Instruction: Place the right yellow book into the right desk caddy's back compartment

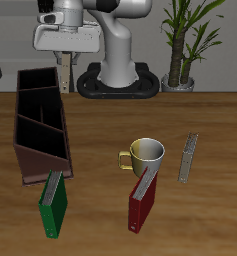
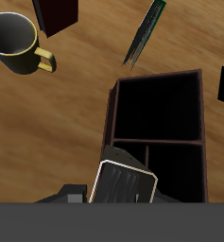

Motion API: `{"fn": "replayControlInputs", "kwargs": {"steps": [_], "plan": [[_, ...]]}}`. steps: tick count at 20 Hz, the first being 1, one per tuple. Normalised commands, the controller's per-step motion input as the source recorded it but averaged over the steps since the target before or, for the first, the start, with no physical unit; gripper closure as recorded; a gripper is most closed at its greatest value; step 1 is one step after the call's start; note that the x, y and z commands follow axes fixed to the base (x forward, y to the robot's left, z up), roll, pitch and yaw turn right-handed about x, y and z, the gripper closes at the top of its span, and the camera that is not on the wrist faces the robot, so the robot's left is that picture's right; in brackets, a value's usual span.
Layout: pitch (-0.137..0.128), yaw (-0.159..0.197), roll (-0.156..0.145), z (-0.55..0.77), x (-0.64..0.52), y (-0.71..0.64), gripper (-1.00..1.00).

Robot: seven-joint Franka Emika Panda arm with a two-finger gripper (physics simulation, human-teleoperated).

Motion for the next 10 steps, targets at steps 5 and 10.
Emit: {"fn": "replayControlInputs", "kwargs": {"steps": [5,10], "plan": [[-0.015,0.042,-0.043,0.08,-0.06,-0.21,1.00],[-0.028,0.036,-0.062,0.06,-0.05,-0.25,1.00]]}}
